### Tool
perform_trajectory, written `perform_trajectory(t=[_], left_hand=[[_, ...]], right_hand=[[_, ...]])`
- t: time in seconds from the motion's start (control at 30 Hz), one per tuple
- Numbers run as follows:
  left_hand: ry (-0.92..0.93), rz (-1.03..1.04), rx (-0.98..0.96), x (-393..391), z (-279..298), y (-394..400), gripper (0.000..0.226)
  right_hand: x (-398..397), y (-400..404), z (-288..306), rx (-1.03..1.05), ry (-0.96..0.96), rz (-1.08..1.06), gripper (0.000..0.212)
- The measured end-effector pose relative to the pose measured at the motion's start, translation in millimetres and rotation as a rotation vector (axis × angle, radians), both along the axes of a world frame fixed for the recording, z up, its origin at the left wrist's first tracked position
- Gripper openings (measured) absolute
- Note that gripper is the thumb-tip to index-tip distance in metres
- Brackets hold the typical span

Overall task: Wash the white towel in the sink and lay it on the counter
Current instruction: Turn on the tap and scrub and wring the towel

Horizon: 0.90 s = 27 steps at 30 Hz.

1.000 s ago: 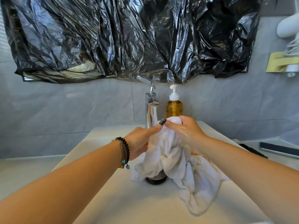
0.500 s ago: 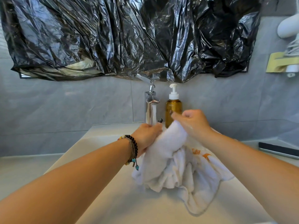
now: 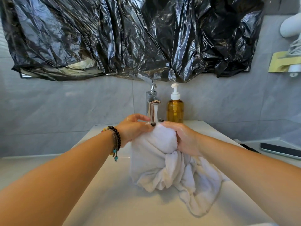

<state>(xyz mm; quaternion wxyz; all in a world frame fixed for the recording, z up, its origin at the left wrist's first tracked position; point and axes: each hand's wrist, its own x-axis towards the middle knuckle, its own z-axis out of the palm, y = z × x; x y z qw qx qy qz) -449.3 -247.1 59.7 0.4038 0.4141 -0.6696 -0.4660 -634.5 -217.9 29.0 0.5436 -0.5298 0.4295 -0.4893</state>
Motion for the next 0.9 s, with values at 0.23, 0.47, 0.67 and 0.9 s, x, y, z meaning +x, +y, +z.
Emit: perform_trajectory(t=[0.23, 0.47, 0.67, 0.9], left_hand=[[0.139, 0.143, -0.106, 25.1, 34.2, -5.2, 0.017], [-0.369, 0.012, 0.121, 45.2, 18.7, -8.5, 0.053], [-0.675, -0.115, 0.13, 35.9, -2.8, -15.5, 0.047], [-0.178, -0.02, -0.006, 10.0, -28.9, -6.8, 0.027]], right_hand=[[22.7, -10.4, 34.4, -0.245, 0.323, -0.198, 0.064], [27.7, -22.2, 12.0, 0.083, 0.48, 0.157, 0.062], [-8.3, -13.2, 31.0, 0.099, 0.473, 0.125, 0.056], [-13.3, -29.6, 9.8, -0.146, -0.023, -0.411, 0.039]])
